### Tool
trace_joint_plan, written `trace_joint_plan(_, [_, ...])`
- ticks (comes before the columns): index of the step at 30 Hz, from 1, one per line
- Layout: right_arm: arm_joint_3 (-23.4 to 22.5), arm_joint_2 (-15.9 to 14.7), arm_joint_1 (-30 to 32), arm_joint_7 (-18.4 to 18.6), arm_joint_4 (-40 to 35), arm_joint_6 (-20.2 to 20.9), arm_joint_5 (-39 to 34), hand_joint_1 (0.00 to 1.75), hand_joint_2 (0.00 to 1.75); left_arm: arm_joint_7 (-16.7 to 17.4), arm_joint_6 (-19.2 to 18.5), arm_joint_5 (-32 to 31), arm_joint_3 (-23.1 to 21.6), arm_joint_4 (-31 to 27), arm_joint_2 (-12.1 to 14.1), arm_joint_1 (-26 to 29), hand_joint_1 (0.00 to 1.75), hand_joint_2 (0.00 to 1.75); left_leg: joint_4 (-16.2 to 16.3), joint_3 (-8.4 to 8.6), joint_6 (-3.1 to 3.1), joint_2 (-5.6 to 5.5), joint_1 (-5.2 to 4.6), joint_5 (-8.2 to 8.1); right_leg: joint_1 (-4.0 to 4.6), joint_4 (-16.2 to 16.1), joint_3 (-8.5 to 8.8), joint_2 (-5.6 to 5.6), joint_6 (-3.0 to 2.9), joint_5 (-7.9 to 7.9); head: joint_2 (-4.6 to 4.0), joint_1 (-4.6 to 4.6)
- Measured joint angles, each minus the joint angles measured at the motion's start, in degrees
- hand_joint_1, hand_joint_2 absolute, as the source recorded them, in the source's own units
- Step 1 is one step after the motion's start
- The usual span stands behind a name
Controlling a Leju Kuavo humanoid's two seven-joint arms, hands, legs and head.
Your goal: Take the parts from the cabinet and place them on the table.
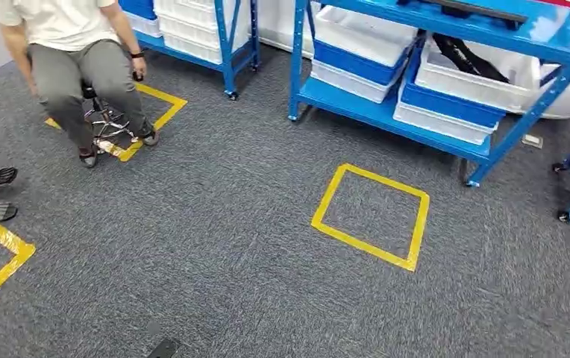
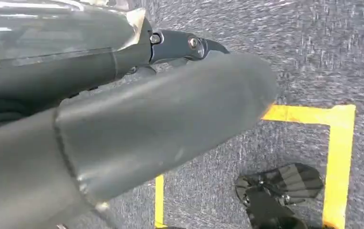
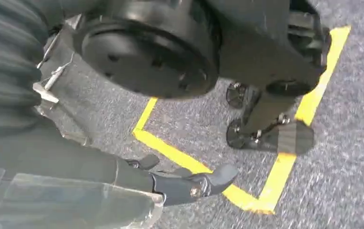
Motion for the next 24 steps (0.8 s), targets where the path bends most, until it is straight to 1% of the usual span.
trace_joint_plan(1, [0.0, 0.0, 0.16, 0.0, 0.0, 0.07, 0.0, 0.0, 1.75, 0.0, 0.02, 0.0, 0.0, 0.0, -0.09, -0.07, 0.0, 0.0, -0.28, 0.28, -0.2, 0.82, 0.12, -0.01, 0.16, -0.08, -0.09, 0.77, -0.31, 0.07, 0.0, 0.04])
trace_joint_plan(2, [0.0, 0.02, 0.29, 0.0, 0.0, 0.09, 0.02, 0.0, 1.75, 0.0, 0.02, -0.02, 0.02, 0.0, -0.15, -0.21, 0.0, 0.0, -0.42, 0.65, -0.52, 1.49, -0.08, -0.11, -0.13, -0.73, 0.21, 1.59, -0.78, 0.48, 0.0, 0.11])
trace_joint_plan(3, [0.0, 0.35, 0.46, -0.04, 0.02, 0.15, 0.02, 0.0, 1.75, 0.0, 0.09, -0.09, 0.02, 0.0, -0.04, -0.26, 0.0, 0.0, 0.37, 0.58, -0.91, -0.14, 0.29, -0.56, -1.79, -1.38, 1.63, 2.4, -1.01, 1.22, 0.0, -0.05])
trace_joint_plan(4, [0.0, 0.33, 0.43, -0.11, 0.02, 0.15, 0.02, 0.0, 1.75, -0.02, 0.13, -0.09, 0.0, 0.0, 0.04, -0.27, 0.0, 0.0, 2.57, -0.17, -1.2, -3.6, 0.46, -2.15, -1.88, -1.62, 1.62, 2.96, -1.5, 1.4, 0.0, -0.2])
trace_joint_plan(5, [0.0, 0.28, 0.33, -0.2, 0.0, 0.15, 0.04, 0.0, 1.75, -0.02, 0.15, -0.09, 0.0, 0.0, 0.07, -0.17, 0.0, 0.0, 6.57, -1.83, -1.58, -5.69, 0.71, -4.59, -1.89, -1.59, 1.58, 3.62, -1.74, 1.57, 0.0, -0.48])
trace_joint_plan(6, [0.0, 0.31, 0.23, -0.26, 0.0, 0.15, 0.07, 0.0, 1.75, 0.0, 0.13, -0.09, 0.0, 0.0, 0.18, 0.0, 0.0, 0.0, 10.79, -3.81, -1.92, -6.54, 0.96, -6.67, -1.89, -1.59, 1.58, 4.43, -1.77, 1.59, 0.0, -0.44])
trace_joint_plan(7, [0.0, 0.33, 0.23, -0.3, 0.0, 0.17, 0.07, 0.0, 1.75, 0.0, 0.13, -0.09, 0.02, 0.02, 0.2, 0.17, 0.0, 0.0, 14.56, -5.82, -2.27, -6.84, 1.11, -8.1, -1.88, -1.56, 1.52, 5.35, -1.77, 1.58, 0.0, -0.44])
trace_joint_plan(8, [0.0, 0.33, 0.27, -0.31, 0.0, 0.15, 0.09, 0.0, 1.75, 0.0, 0.13, -0.09, 0.02, 0.02, 0.26, 0.26, 0.0, 0.0, 16.26, -6.96, -2.51, -6.89, 1.24, -8.11, -1.89, -1.52, 1.56, 6.21, -1.76, 1.58, 0.0, -0.5])
trace_joint_plan(9, [0.0, 0.35, 0.39, -0.31, 0.0, 0.15, 0.09, 0.0, 1.75, 0.0, 0.13, -0.09, 0.02, 0.02, 0.31, 0.27, 0.0, 0.0, 15.46, -6.99, -2.73, -6.9, 1.46, -6.78, -1.93, -1.48, 1.63, 7.06, -1.74, 1.57, 0.0, -0.42])
trace_joint_plan(10, [0.0, 0.39, 0.47, -0.31, 0.0, 0.17, 0.09, 0.0, 1.75, 0.0, 0.15, -0.09, 0.02, 0.02, 0.39, 0.25, 0.0, 0.0, 12.34, -5.89, -2.91, -6.95, 1.75, -4.29, -2.06, -1.36, 1.7, 7.93, -1.71, 1.55, 0.0, -0.5])
trace_joint_plan(11, [0.0, 0.44, 0.45, -0.31, 0.0, 0.15, 0.11, 0.0, 1.75, 0.0, 0.17, -0.09, 0.02, 0.02, 0.46, 0.24, 0.0, 0.0, 7.38, -3.74, -3.1, -7.24, 2.06, -1.17, -2.17, -1.17, 1.76, 8.87, -1.49, 1.41, 0.0, -0.42])
trace_joint_plan(12, [0.02, 0.52, 0.4, -0.31, 0.0, 0.15, 0.15, 0.0, 1.75, -0.02, 0.2, -0.15, 0.02, 0.02, 0.52, 0.24, 0.0, 0.0, 2.33, -1.49, -3.27, -8.22, 2.42, 1.43, -2.26, -0.82, 1.73, 9.68, -1.14, 1.18, 0.0, -0.5])
trace_joint_plan(13, [0.04, 0.5, 0.34, -0.31, 0.0, 0.15, 0.2, 0.0, 1.75, -0.09, 0.2, -0.2, 0.0, 0.04, 0.52, 0.22, 0.0, 0.0, 0.34, -0.55, -3.37, -11.43, 2.81, 0.47, -2.14, -0.48, 1.38, 10.25, -0.78, 1.02, 0.0, -0.46])
trace_joint_plan(14, [0.09, 0.48, 0.22, -0.31, 0.0, 0.04, 0.33, 0.0, 1.75, -0.33, 0.2, -0.26, 0.0, 0.09, 0.52, 0.19, 0.0, 0.0, -0.13, -0.66, -2.76, -10.95, 2.47, 0.74, -1.73, -0.02, 0.91, 10.68, -0.4, 0.83, 0.0, -0.52])
trace_joint_plan(15, [0.15, 0.5, 0.28, -0.33, 0.0, -0.24, 0.55, 0.0, 1.75, -0.66, 0.2, -0.46, 0.0, 0.09, 0.52, 0.17, 0.0, 0.0, -0.03, -0.74, -2.39, -10.46, 2.19, 0.73, -1.81, -0.22, 0.41, 11.01, 0.0, 1.06, 0.0, -0.39])
trace_joint_plan(16, [0.17, 0.5, 0.38, -0.33, 0.0, -0.48, 0.7, 0.0, 0.0, -0.79, 0.22, -0.52, 0.0, 0.09, 0.52, 0.1, 0.0, 0.0, -0.02, -0.79, -1.81, -10.17, 1.86, 0.76, -1.96, -0.48, 0.34, 11.23, 0.48, 1.16, 0.0, -0.46])
trace_joint_plan(17, [0.22, 0.5, 0.57, -0.33, 0.0, -0.57, 1.01, 0.0, 0.0, -1.16, 0.24, -0.61, 0.02, 0.09, 0.5, 0.07, 0.0, 0.0, -0.14, -0.79, -1.38, -9.73, 1.66, 0.95, -2.04, -0.68, -0.05, 11.55, 0.88, 1.33, 0.0, -0.59])
trace_joint_plan(18, [0.35, 0.37, 0.66, -0.28, 0.0, -0.72, 1.22, 0.0, 0.0, -1.73, 0.24, -0.72, 0.04, 0.07, 0.39, -0.09, 0.0, 0.0, -0.85, -0.55, -0.56, -9.19, 2.15, 1.5, -1.73, -0.19, -0.2, 10.85, 1.2, 1.07, 0.0, -0.44])
trace_joint_plan(19, [0.59, 0.37, 0.7, -0.22, 0.0, -0.89, 1.37, 0.0, 0.0, -2.07, 0.2, -0.89, 0.04, 0.07, 0.42, -0.25, 0.0, 0.0, -1.06, -0.46, -0.33, -9.01, 2.03, 1.64, -1.97, 0.87, -0.45, 8.43, 1.26, 0.59, 0.0, -0.44])
trace_joint_plan(20, [0.74, 0.37, 0.58, -0.13, 0.0, -1.0, 1.53, 0.0, 0.0, -2.36, 0.17, -1.05, 0.04, 0.07, 0.44, -0.28, 0.0, 0.0, -1.09, -0.46, 0.12, -8.83, 2.03, 1.61, -1.87, 2.57, -1.39, 6.71, 1.09, -0.49, 0.0, -0.29])
trace_joint_plan(21, [0.9, 0.37, 0.34, -0.09, 0.0, -1.18, 1.57, 0.0, 0.0, -2.73, 0.17, -1.16, 0.02, 0.07, 0.44, -0.25, 0.0, 0.0, -1.1, -0.45, 0.27, -8.33, 2.02, 1.57, -1.96, 6.11, -3.3, 5.52, 0.88, -2.39, 0.0, -0.11])
trace_joint_plan(22, [1.03, 0.37, 0.25, -0.04, 0.0, -1.27, 1.66, 0.0, 0.0, -2.93, 0.2, -1.22, 0.02, 0.07, 0.44, -0.19, 0.0, 0.0, -1.09, -0.46, 0.3, -7.8, 1.97, 1.55, -2.02, 10.51, -5.52, 5.06, 0.76, -4.35, 0.0, -0.09])
trace_joint_plan(23, [1.12, 0.39, 0.18, -0.02, 0.0, -1.33, 1.71, 0.0, 0.0, -3.08, 0.2, -1.29, 0.02, 0.09, 0.42, -0.16, 0.0, 0.0, -1.08, -0.55, 0.31, -7.3, 1.93, 1.53, -2.05, 14.91, -7.76, 4.95, 0.86, -5.94, 0.0, -0.15])
trace_joint_plan(24, [1.18, 0.44, 0.17, 0.02, 0.0, -1.36, 1.73, 0.0, 0.0, -3.15, 0.22, -1.31, 0.02, 0.09, 0.42, -0.17, 0.0, 0.0, -1.07, -0.6, 0.31, -6.97, 1.92, 1.53, -2.15, 17.49, -9.01, 4.92, 1.16, -6.56, 0.0, -0.09])
